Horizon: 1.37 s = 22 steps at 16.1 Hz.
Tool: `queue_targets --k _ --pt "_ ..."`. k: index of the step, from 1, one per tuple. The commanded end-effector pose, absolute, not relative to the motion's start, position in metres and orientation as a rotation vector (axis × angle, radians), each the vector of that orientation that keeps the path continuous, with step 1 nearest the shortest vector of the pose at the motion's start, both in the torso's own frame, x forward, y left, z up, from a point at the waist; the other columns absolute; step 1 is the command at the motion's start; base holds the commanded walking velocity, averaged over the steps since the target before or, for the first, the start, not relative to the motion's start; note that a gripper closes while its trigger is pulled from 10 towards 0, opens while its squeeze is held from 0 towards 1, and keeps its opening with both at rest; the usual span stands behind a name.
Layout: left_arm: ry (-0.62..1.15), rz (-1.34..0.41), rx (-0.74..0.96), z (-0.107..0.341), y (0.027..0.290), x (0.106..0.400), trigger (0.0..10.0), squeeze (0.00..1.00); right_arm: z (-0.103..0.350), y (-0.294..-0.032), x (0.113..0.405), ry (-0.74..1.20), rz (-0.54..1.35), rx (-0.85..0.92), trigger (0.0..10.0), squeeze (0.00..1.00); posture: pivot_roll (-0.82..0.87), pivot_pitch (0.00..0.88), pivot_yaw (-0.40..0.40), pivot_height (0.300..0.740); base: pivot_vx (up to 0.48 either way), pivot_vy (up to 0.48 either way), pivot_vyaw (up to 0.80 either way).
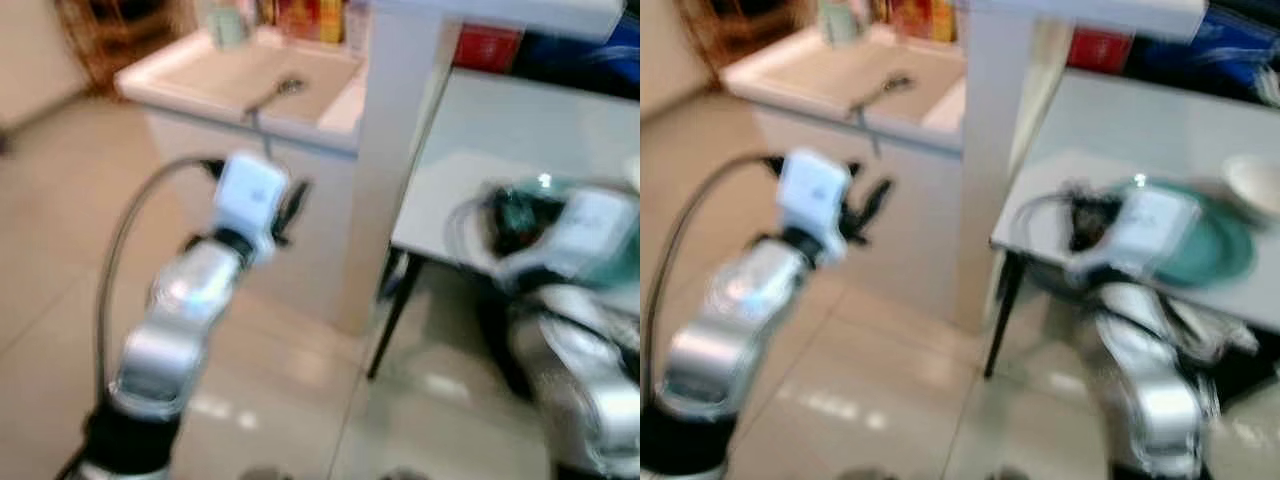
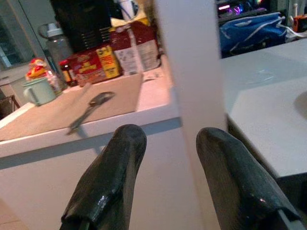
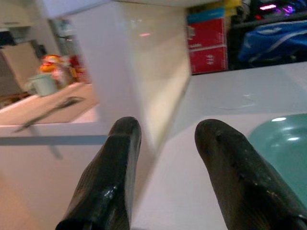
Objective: Setting the table
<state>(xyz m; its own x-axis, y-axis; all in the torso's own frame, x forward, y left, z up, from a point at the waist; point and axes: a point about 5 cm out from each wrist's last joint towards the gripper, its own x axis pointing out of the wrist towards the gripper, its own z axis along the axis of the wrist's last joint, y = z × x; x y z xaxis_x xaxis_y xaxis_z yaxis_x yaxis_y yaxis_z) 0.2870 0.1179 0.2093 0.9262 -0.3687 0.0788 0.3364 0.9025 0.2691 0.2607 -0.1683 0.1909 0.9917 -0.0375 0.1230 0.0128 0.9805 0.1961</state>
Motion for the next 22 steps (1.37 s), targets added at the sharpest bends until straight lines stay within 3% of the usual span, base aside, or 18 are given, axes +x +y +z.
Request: queue_targets --k 1,14,19,22 --pt "-0.147 -0.377 0.253 0.213 0.111 0.287 10.0 0.00 0.191 -0.175 0.263 -0.123 -0.046 0.168 10.0 0.00 0.03 0.032 0.011 0.740 0.000 0.480 -0.80" --pt "-0.148 -0.278 0.161 0.219 0.120 0.287 10.0 0.00 0.187 -0.170 0.282 -0.089 -0.022 0.151 10.0 0.00 0.05 0.003 -0.022 0.740 0.000 0.466 -0.80" --pt "-0.127 -0.270 0.112 0.222 0.121 0.293 10.0 0.00 0.187 -0.158 0.287 -0.046 0.054 0.106 10.0 0.00 0.05 0.007 -0.016 0.740 0.154 0.000 0.00" --pt "-0.125 -0.257 0.109 0.223 0.124 0.292 10.0 0.00 0.191 -0.153 0.291 -0.056 0.089 0.076 10.0 0.00 0.05 0.007 -0.022 0.740 0.325 0.000 0.80"
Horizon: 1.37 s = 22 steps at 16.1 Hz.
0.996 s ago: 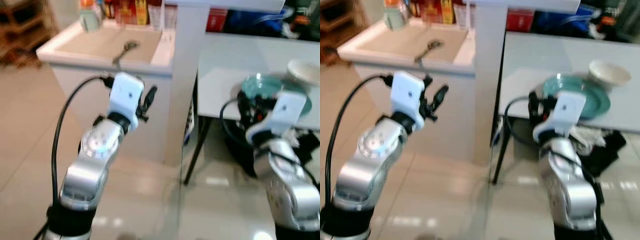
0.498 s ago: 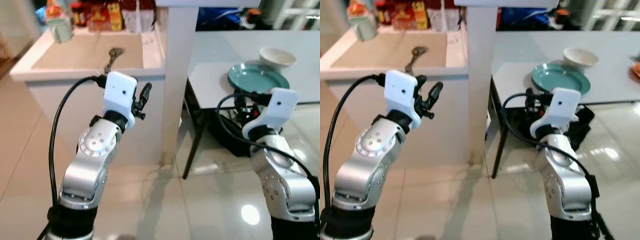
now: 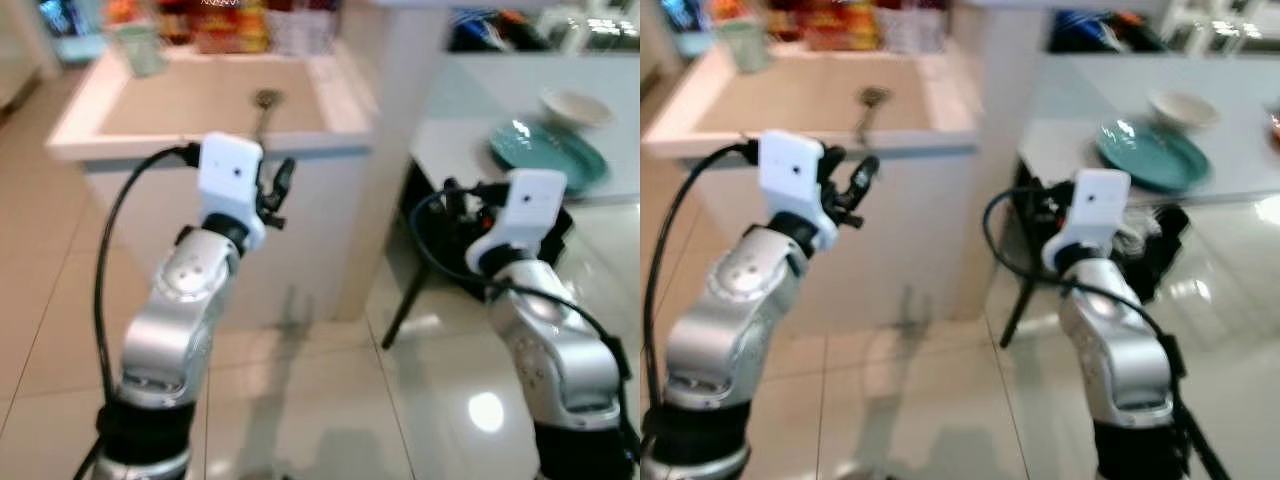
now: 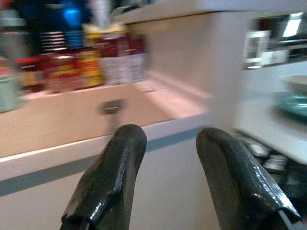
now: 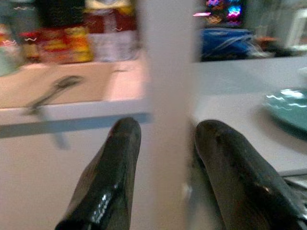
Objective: Setting the table
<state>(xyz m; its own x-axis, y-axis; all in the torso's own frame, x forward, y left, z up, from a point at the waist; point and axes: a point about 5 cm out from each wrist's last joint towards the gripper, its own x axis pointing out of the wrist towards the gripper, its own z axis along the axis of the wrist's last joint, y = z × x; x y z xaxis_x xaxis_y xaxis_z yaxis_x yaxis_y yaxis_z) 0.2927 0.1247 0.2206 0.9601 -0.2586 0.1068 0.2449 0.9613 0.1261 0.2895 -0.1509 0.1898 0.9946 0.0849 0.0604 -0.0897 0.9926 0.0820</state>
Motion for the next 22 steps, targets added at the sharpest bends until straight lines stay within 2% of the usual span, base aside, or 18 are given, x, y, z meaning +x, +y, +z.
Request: queue_targets --k 1,5,9,18,22 --pt "-0.124 -0.254 0.110 0.223 0.125 0.292 10.0 0.00 0.192 -0.152 0.292 -0.059 0.090 0.077 10.0 0.00 0.06 0.007 -0.026 0.740 0.244 0.000 0.80" --pt "-0.123 -0.248 0.117 0.223 0.126 0.292 10.0 0.00 0.197 -0.156 0.296 -0.087 0.064 0.069 10.0 0.00 0.06 0.006 -0.029 0.740 0.244 0.000 0.73" --pt "-0.121 -0.250 0.126 0.223 0.127 0.293 10.0 0.00 0.203 -0.158 0.302 -0.115 0.084 0.067 10.0 0.00 0.06 0.003 -0.027 0.740 0.244 0.000 0.00" --pt "-0.113 -0.255 0.132 0.224 0.127 0.291 10.0 0.00 0.206 -0.153 0.306 -0.134 0.112 0.050 10.0 0.00 0.08 0.013 -0.029 0.740 0.242 0.000 0.80" --pt "-0.055 -0.218 0.060 0.218 0.131 0.294 10.0 0.00 0.205 -0.157 0.307 -0.130 0.077 0.088 10.0 0.00 0.07 0.014 -0.027 0.740 0.261 0.000 0.00"
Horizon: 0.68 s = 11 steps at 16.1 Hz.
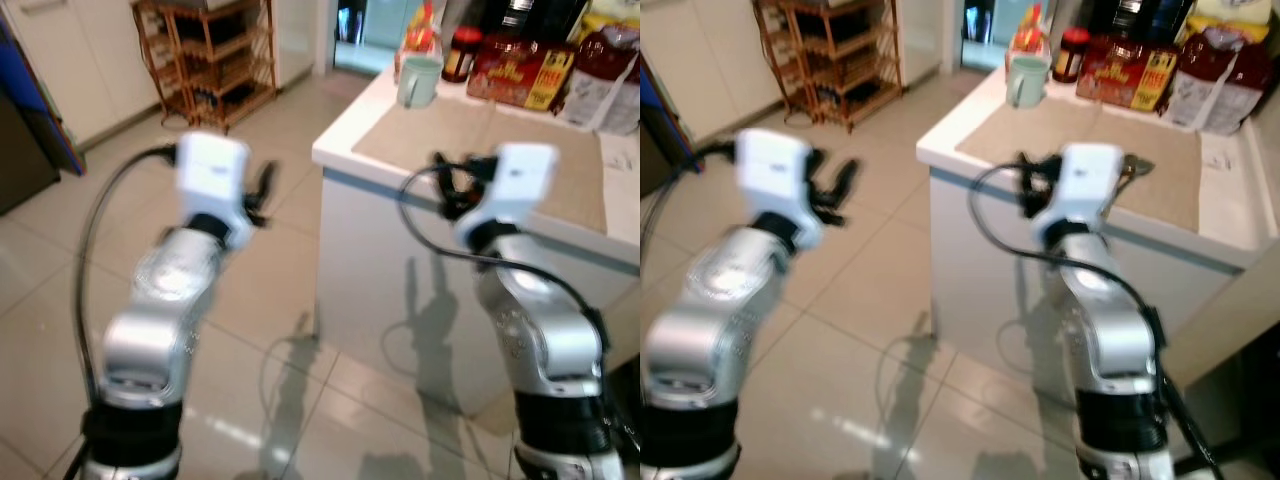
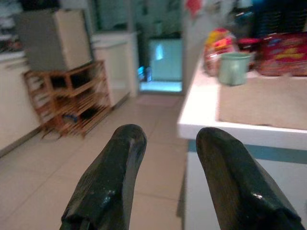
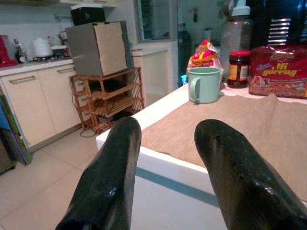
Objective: Setting the table
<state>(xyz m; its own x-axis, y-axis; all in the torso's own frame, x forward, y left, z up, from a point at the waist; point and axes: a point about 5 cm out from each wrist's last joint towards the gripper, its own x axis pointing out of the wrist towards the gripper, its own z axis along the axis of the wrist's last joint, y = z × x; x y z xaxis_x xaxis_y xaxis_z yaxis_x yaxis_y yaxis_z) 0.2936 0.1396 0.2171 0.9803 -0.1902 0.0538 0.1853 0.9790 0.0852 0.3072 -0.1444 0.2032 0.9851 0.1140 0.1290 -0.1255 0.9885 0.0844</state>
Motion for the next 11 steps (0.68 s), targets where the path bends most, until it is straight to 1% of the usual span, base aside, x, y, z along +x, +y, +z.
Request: queue_targets --k 1,3,7,8,11 --pt "-0.023 -0.198 0.047 0.215 0.132 0.297 10.0 0.00 0.203 -0.159 0.306 -0.117 0.065 0.085 10.0 0.00 0.07 0.015 -0.029 0.740 0.000 0.000 0.00" --pt "0.014 -0.160 0.062 0.209 0.133 0.299 10.0 0.00 0.197 -0.163 0.303 -0.096 0.046 0.088 10.0 0.00 0.07 0.018 -0.029 0.740 0.000 0.000 0.00" --pt "0.001 -0.161 0.040 0.211 0.135 0.298 10.0 0.00 0.186 -0.165 0.291 -0.065 0.024 0.096 10.0 0.00 0.06 0.014 -0.027 0.740 0.000 0.000 0.00" --pt "-0.013 -0.168 0.045 0.213 0.135 0.297 10.0 0.00 0.184 -0.165 0.288 -0.060 0.022 0.102 10.0 0.00 0.06 0.012 -0.027 0.740 0.334 0.000 0.00" --pt "-0.013 -0.176 0.054 0.213 0.134 0.296 10.0 0.00 0.183 -0.165 0.286 -0.062 0.011 0.117 10.0 0.00 0.06 0.009 -0.027 0.740 0.480 0.000 0.00"
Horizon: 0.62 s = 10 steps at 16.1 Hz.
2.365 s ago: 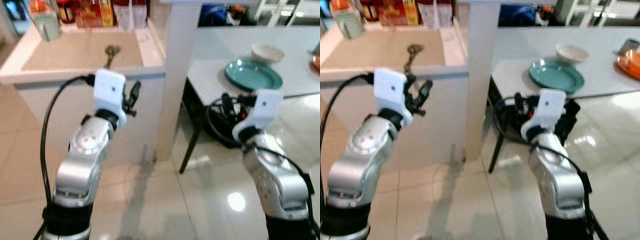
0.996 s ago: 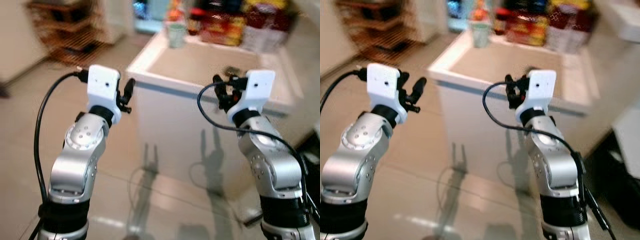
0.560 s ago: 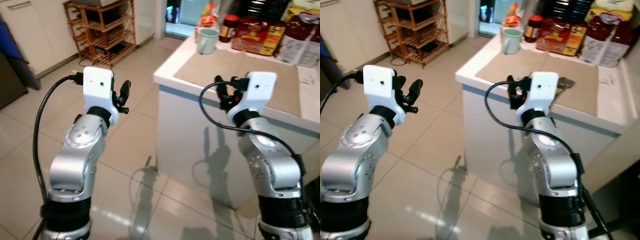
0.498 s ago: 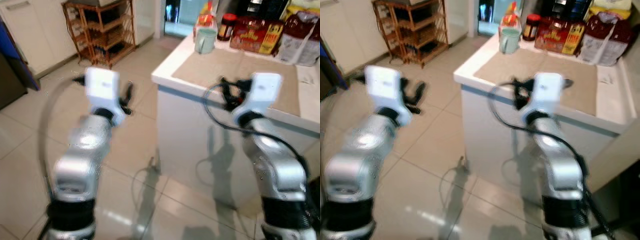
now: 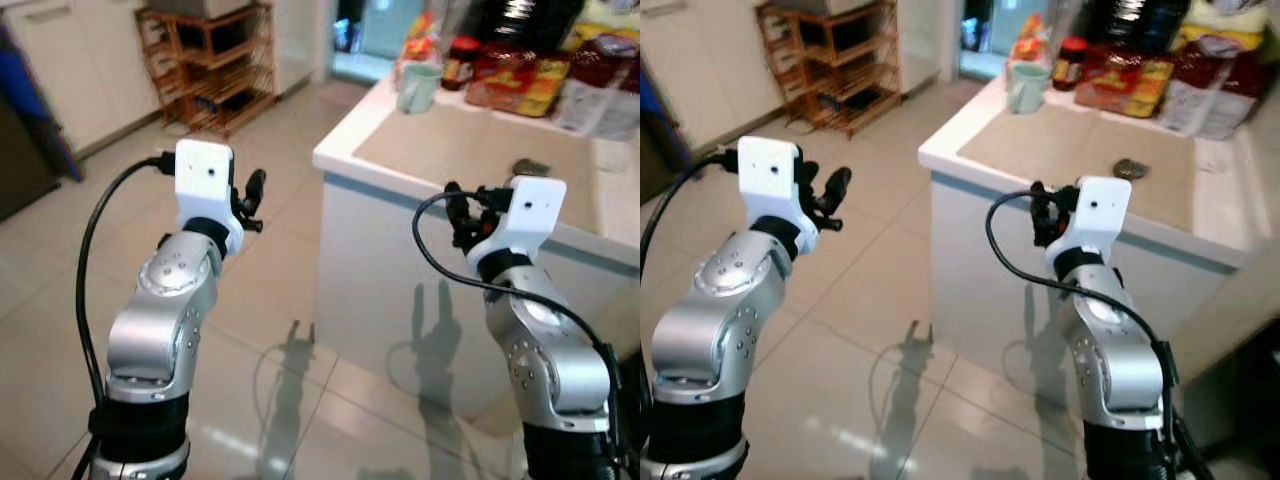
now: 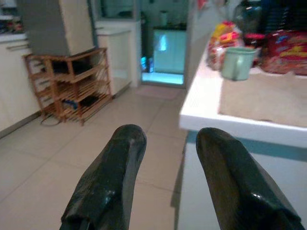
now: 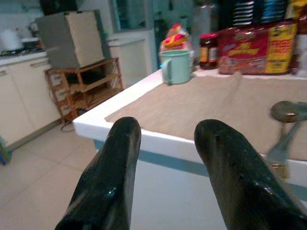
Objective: Setting the table
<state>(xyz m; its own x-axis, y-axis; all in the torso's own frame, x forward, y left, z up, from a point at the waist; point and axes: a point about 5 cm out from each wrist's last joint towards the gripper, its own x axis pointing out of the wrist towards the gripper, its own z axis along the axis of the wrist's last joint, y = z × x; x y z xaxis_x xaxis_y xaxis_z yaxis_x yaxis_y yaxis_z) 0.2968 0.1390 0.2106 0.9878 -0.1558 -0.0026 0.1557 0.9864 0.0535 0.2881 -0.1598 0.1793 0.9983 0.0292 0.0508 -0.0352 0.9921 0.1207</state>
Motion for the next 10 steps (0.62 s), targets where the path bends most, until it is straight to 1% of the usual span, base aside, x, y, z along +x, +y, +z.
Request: queue_targets --k 1,10 --pt "-0.014 -0.177 0.057 0.2129 0.1344 0.2953 10.0 0.00 0.1848 -0.1650 0.2864 -0.068 0.008 0.116 10.0 0.00 0.06 0.007 -0.028 0.740 0.480 0.000 0.00" --pt "-0.016 -0.177 0.068 0.2126 0.1352 0.2929 10.0 0.00 0.1894 -0.1609 0.2904 -0.082 0.029 0.109 10.0 0.00 0.07 0.000 -0.034 0.740 0.480 0.000 0.00"
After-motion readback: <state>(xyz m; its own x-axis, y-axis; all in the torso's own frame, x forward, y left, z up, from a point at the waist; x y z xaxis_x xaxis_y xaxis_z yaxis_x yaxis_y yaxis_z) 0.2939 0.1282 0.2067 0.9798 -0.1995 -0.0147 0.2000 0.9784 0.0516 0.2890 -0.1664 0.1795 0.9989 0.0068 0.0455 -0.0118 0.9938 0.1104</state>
